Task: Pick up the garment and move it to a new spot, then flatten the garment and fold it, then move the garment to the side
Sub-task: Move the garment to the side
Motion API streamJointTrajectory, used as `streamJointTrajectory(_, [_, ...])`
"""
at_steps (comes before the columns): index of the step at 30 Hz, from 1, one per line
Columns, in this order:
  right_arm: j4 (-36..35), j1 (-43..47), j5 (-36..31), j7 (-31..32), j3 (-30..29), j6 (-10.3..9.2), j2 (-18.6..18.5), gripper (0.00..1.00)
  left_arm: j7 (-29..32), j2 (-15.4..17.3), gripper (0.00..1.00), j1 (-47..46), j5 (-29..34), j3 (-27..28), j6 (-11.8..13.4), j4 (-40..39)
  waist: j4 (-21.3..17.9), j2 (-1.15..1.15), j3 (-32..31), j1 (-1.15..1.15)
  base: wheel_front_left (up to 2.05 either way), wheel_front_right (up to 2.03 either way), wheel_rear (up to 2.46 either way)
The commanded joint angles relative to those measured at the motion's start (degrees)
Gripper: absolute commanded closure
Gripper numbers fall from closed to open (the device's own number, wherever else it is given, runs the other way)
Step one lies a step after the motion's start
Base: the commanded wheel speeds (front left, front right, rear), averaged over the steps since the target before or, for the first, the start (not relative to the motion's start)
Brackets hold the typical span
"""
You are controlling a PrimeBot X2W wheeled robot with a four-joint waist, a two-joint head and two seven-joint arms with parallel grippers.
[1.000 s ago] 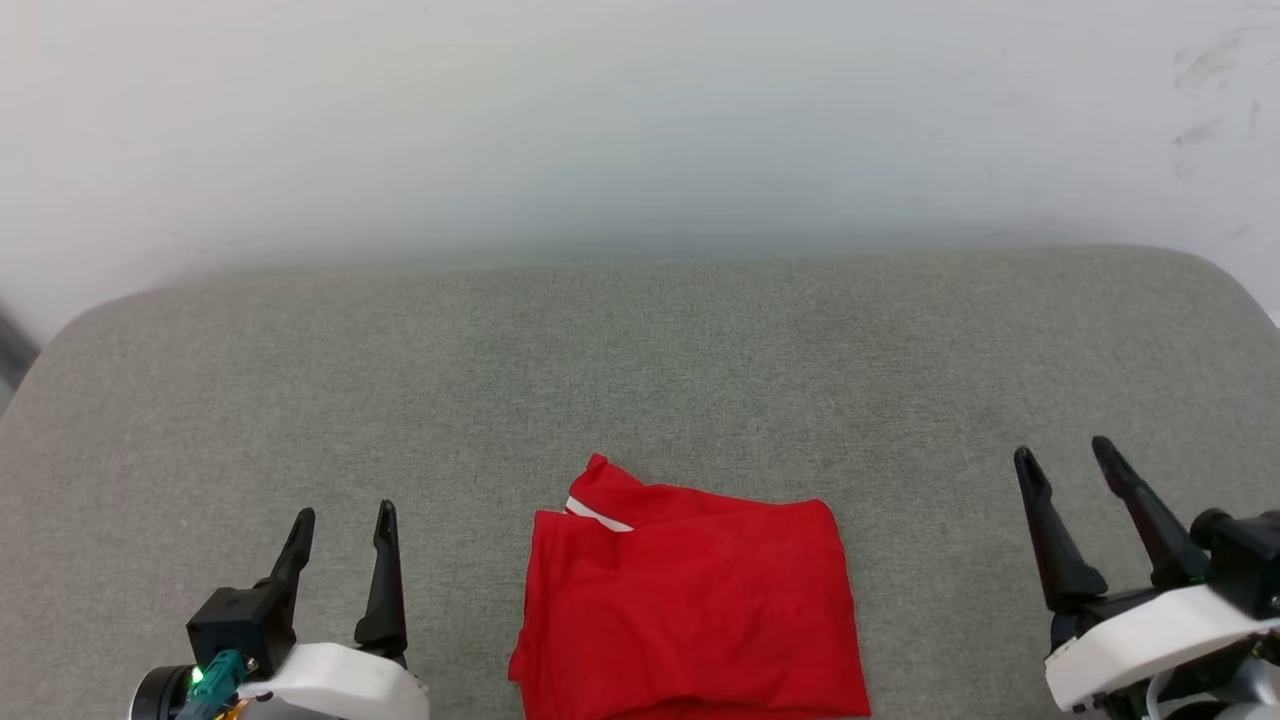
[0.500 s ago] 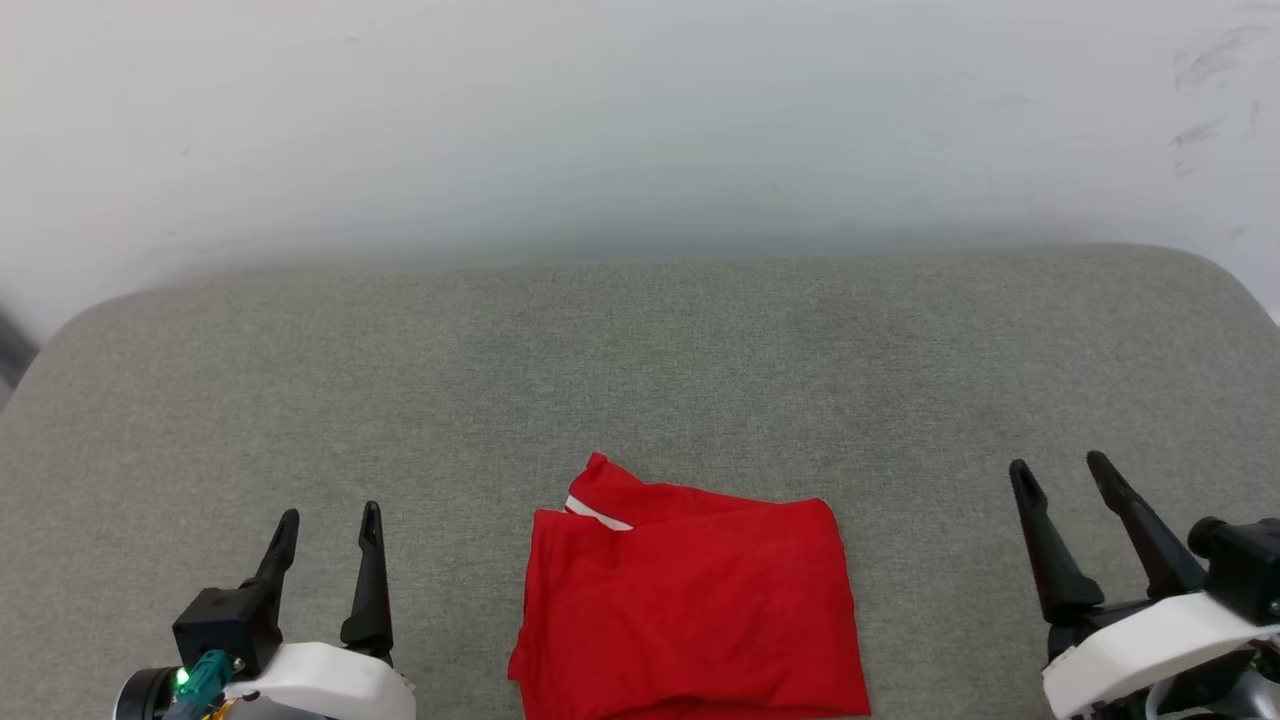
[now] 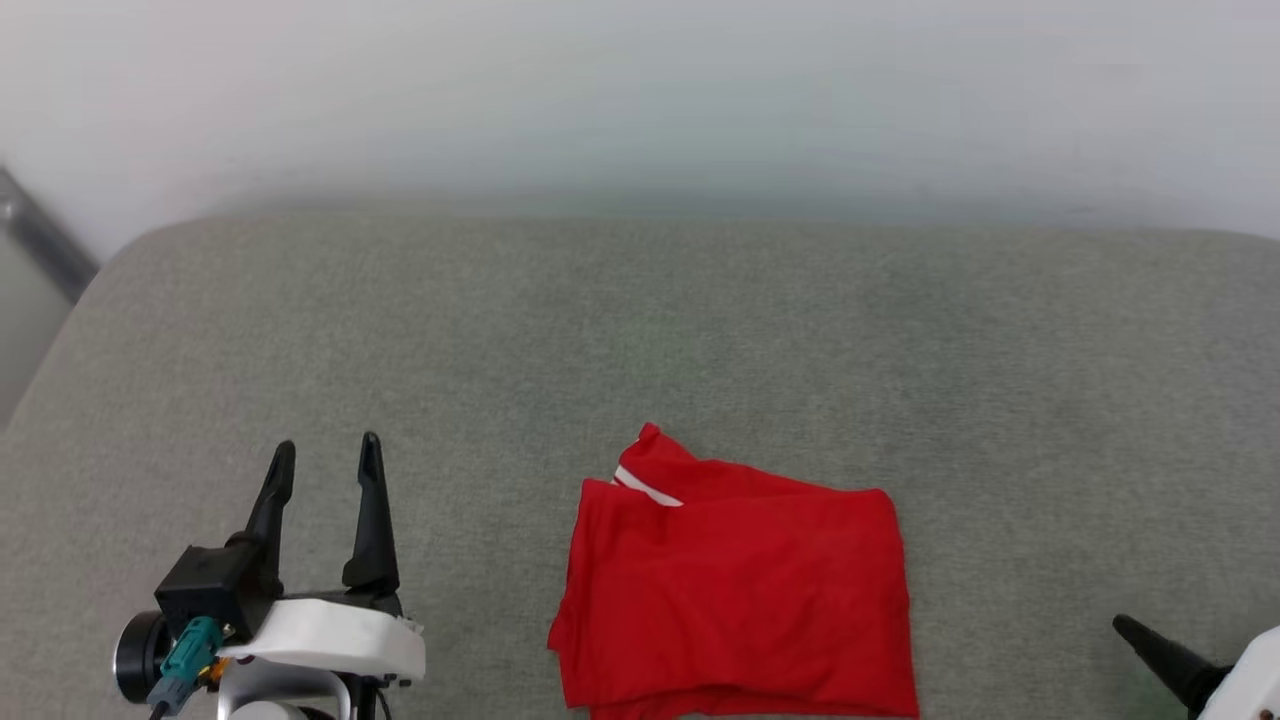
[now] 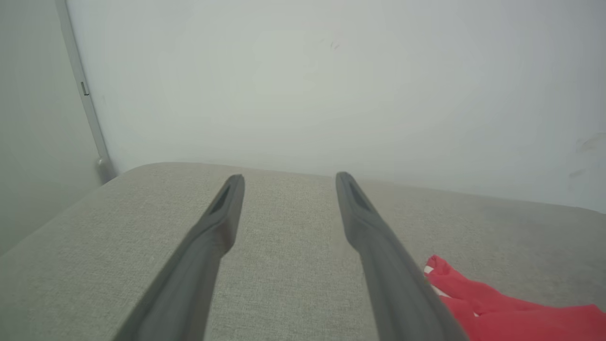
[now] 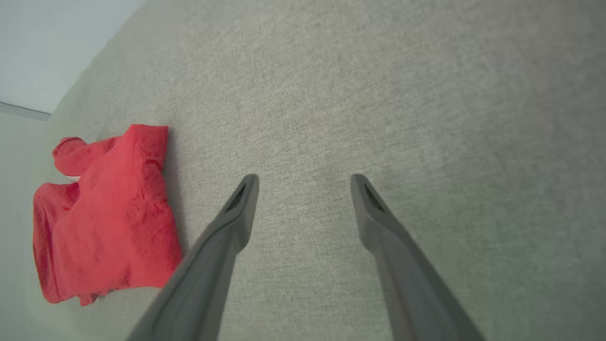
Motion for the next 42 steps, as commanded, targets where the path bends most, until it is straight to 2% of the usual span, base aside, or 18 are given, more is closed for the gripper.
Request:
streamJointTrajectory(1, [0.75,-1.26,0.80,2.35,-0.53,-0.01,0.02,0.00,-0.35,-0.56,0.00,-0.86,0.71,0.48,-0.45,-0.39,1.63,0.00,1.76,0.00,0.00,0.00,0.00])
streamJointTrajectory(8, [4.65,-6.11,7.82,18.39,-2.67,-0.02,7.20,0.00,-0.32,-3.58,0.00,-2.35,3.55,2.40,-2.47,-0.64,4.74,0.00,5.77,0.00,0.00,0.00,0.00])
streamJointTrajectory(11, [6.59,-9.25,11.88,21.01,-2.49,-0.02,9.29,0.00,-0.32,-4.73,0.00,-3.41,4.72,3.32,-3.63,-0.64,5.81,0.00,7.34,0.00,0.00,0.00,0.00])
streamJointTrajectory(16, [12.22,-13.17,16.92,22.27,0.31,-0.06,10.14,0.00,-0.32,-6.47,0.00,-4.11,6.77,5.08,-5.57,0.36,6.72,0.00,8.37,0.00,0.00,0.00,0.00])
streamJointTrajectory(17, [13.16,-13.36,17.31,22.43,0.85,-0.06,10.23,0.22,-0.32,-6.61,0.00,-4.20,7.00,5.30,-5.96,0.52,6.82,0.00,8.34,0.00,0.00,0.00,0.00])
streamJointTrajectory(18, [13.97,-13.56,17.67,22.47,1.38,-0.06,10.30,0.69,-0.32,-6.82,0.00,-4.23,7.29,5.51,-6.20,0.74,6.89,0.00,8.26,0.00,0.00,0.00,0.00])
streamJointTrajectory(19, [14.66,-13.75,18.46,22.46,1.88,-0.06,10.32,0.97,-0.32,-7.09,0.00,-4.25,7.46,5.72,-6.49,0.89,6.92,0.00,8.14,0.00,0.00,0.00,0.00])
streamJointTrajectory(20, [15.14,-13.93,18.94,22.38,2.39,-0.06,10.34,1.00,-0.32,-7.32,0.00,-4.25,7.73,5.88,-6.71,1.07,6.93,0.00,8.00,0.00,0.00,0.00,0.00])
streamJointTrajectory(26, [12.89,-15.23,20.13,19.65,5.13,-0.02,10.12,1.00,-0.32,-8.02,0.00,-3.07,8.67,6.42,-8.21,2.52,5.25,0.00,6.12,0.00,0.00,0.00,0.00])
streamJointTrajectory(31, [8.25,-14.49,13.80,14.64,10.40,-0.02,6.11,1.00,-0.31,-7.76,0.00,-2.43,9.51,6.44,-9.00,3.13,2.04,0.00,4.21,0.00,0.00,0.00,0.00])
streamJointTrajectory(36, [6.44,-14.39,5.55,10.62,15.92,-0.02,0.86,1.00,-0.27,-7.35,0.00,-1.90,9.66,6.69,-8.99,3.01,-3.35,0.00,3.72,0.00,0.00,0.00,0.00])
streamJointTrajectory(42, [8.78,-17.94,-2.06,6.66,19.62,-0.02,-3.02,1.00,-0.17,-7.22,0.00,-3.43,10.23,5.90,-9.25,2.11,-11.77,0.00,6.52,0.00,0.00,0.00,0.00])
